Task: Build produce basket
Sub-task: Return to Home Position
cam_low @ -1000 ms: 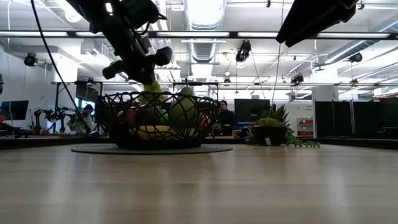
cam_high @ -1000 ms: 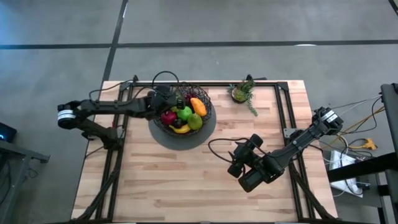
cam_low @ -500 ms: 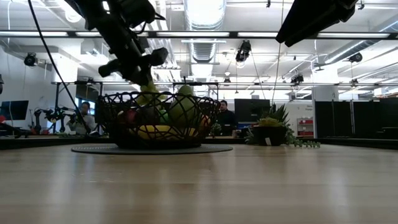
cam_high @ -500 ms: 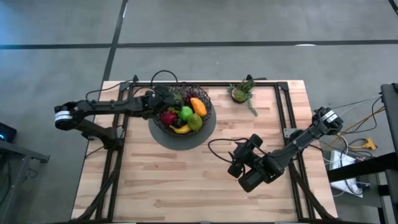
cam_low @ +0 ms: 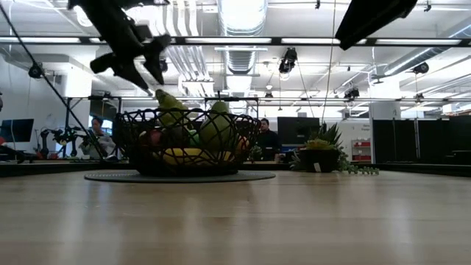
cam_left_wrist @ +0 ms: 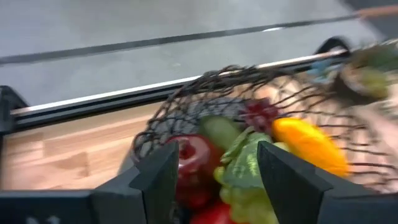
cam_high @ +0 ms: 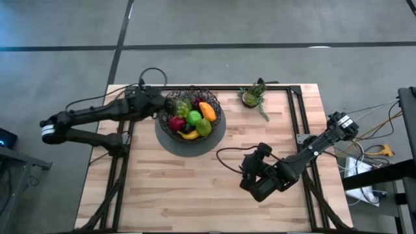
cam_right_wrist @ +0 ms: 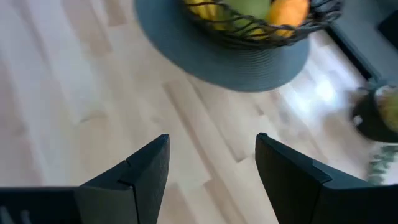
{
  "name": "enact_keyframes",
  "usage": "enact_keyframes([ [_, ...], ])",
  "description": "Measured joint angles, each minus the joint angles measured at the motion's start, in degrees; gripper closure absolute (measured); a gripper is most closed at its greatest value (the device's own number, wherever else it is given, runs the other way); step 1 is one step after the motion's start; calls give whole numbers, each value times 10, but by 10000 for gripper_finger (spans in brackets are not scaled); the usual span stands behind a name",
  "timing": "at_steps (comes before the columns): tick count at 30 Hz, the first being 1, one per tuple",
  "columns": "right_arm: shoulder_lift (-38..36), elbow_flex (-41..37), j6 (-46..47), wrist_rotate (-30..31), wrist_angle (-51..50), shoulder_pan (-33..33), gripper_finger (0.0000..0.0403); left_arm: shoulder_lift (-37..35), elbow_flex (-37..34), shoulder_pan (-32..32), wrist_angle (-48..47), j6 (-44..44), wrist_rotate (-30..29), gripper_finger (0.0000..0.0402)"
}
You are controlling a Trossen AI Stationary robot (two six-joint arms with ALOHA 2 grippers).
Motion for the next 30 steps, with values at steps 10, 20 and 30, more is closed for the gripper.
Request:
enact_keyframes([
  [10,-67,16,-118,-118,3,0,199,-123,-8,-43,1,0,24,206],
  [20,-303,-167,-93,-147,23,-24,335,-120,-14,-166,15,-45,27,208],
  [30,-515,-412,-69,-196,274,-68,394,-16,-5,-291,127,-46,30,208],
])
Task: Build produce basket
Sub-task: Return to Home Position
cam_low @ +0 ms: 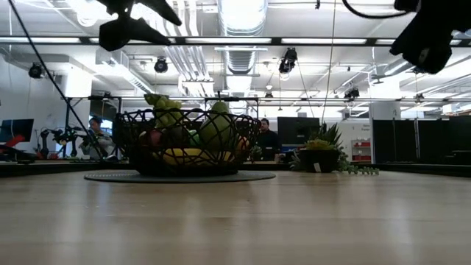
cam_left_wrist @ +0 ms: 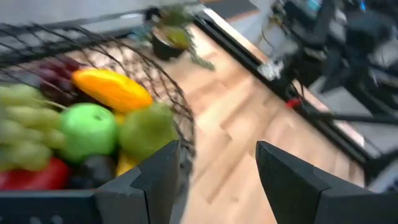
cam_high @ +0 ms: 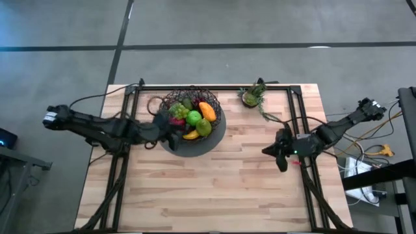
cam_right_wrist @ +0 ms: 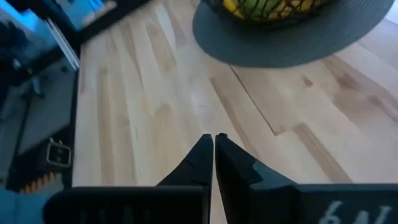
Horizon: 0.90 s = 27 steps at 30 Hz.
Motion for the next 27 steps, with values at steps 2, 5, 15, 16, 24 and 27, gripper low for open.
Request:
enact_keyframes([
  [2,-30,-25,-4,0,18,-10,394,24,7,-16,2,0,1,208],
  [5,-75,-49,-6,1,17,-23,394,54,12,-26,0,-9,1,208],
  [15,-260,-103,-34,3,5,-52,394,105,30,-27,3,-59,12,208],
  [16,-279,-110,-35,4,6,-53,394,105,32,-27,4,-59,12,208],
  [24,-348,-171,-61,-10,65,-56,394,106,43,-27,9,-60,11,208],
  [27,-335,-205,-80,-21,137,-56,394,106,43,-27,28,-60,12,208],
])
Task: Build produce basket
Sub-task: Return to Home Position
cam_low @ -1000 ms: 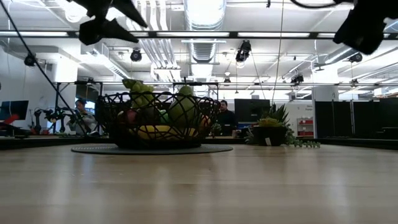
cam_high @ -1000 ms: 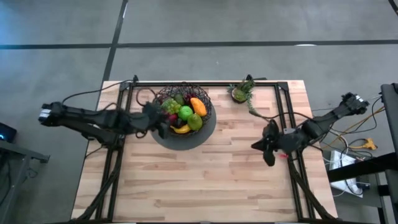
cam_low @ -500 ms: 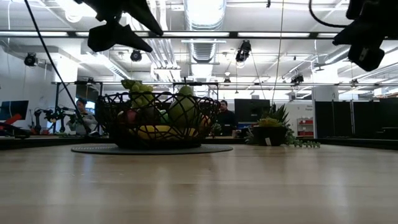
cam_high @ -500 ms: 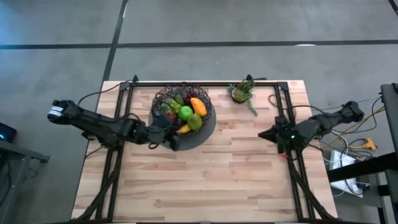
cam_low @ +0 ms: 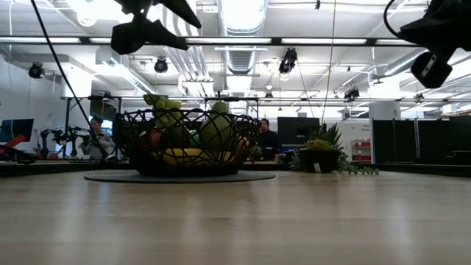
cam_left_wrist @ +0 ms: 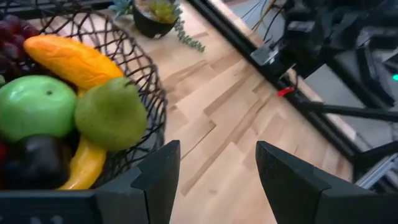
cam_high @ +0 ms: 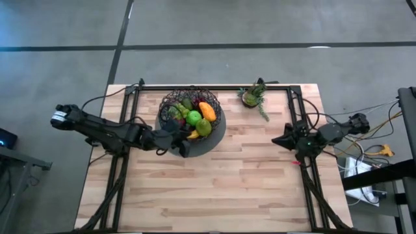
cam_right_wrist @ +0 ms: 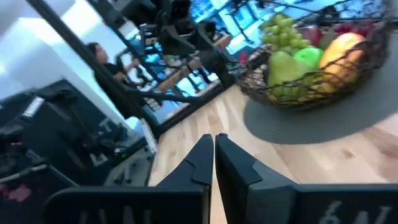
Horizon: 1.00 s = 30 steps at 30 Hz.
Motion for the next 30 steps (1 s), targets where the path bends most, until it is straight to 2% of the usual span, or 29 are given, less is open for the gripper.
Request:
enact_keyframes([
  [5,-9,-64,-31,-10,145,-12,394,0,0,0,18,0,1,208],
  [9,-15,-104,-49,-26,217,-37,394,0,0,0,20,0,7,208],
  [12,-18,-133,-49,-50,258,-69,394,0,0,0,20,0,9,208],
  [16,-19,-137,-51,-91,251,-125,394,0,0,0,20,0,18,208],
  [20,-19,-137,-65,-173,251,-196,394,0,0,0,19,0,22,208],
  [26,-19,-137,-110,-354,235,-292,394,-1,0,0,18,0,23,208],
  [28,-19,-137,-122,-389,215,-311,394,-1,-1,0,18,0,28,208],
  [30,-16,-137,-116,-392,205,-320,394,-1,-1,0,18,0,31,208],
])
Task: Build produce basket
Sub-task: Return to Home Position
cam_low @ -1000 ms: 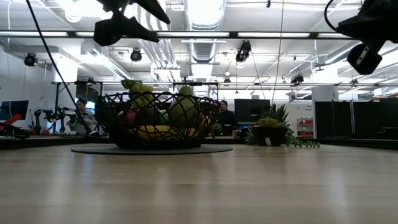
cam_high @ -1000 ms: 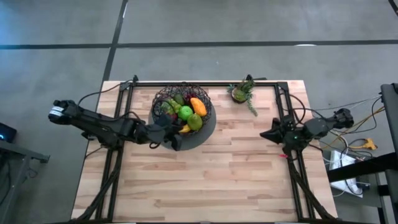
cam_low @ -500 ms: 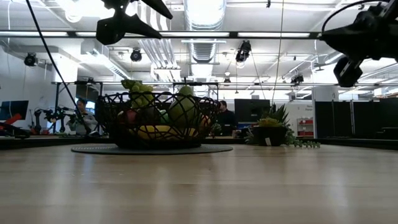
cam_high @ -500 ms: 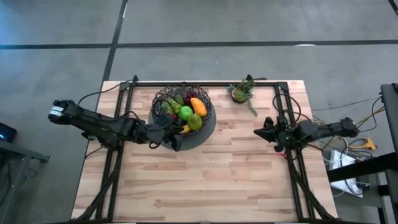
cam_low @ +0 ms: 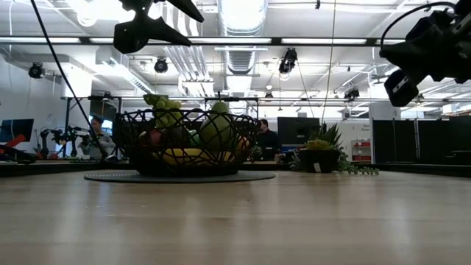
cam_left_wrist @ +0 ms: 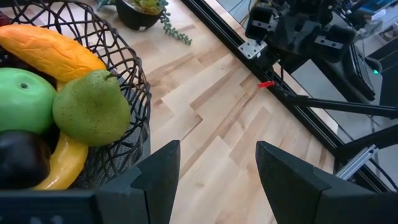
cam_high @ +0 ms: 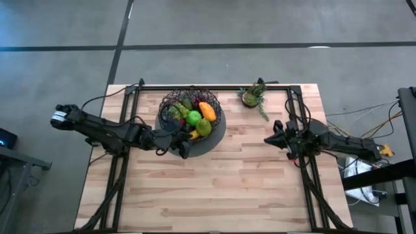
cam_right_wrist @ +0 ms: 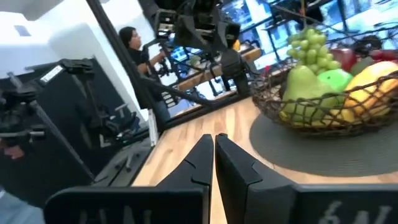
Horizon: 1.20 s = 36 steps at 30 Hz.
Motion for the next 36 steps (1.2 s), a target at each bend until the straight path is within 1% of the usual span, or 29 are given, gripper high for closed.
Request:
enact_keyframes([
  [5,24,1,0,15,-4,-1,394,0,-1,0,0,0,4,208],
  [14,57,1,-6,19,-7,-1,394,0,-8,3,-1,4,-7,208],
  [16,66,1,-11,44,-9,-1,394,0,-9,4,-1,5,-7,208],
  [21,76,0,-54,165,-19,-1,394,0,-9,7,-1,19,-9,208],
  [24,75,0,-66,222,-16,-1,394,0,-9,7,-1,28,-9,208],
  [26,75,0,-71,237,-14,-1,394,0,-9,7,-2,42,-9,208],
  [29,75,0,-93,238,-16,-1,394,-1,-10,8,-3,60,-11,208],
  [32,75,0,-97,238,-21,-1,394,-10,-12,12,-3,94,-12,208],
  [36,75,0,-97,238,-21,-1,394,-51,-25,28,-2,143,-12,208],
])
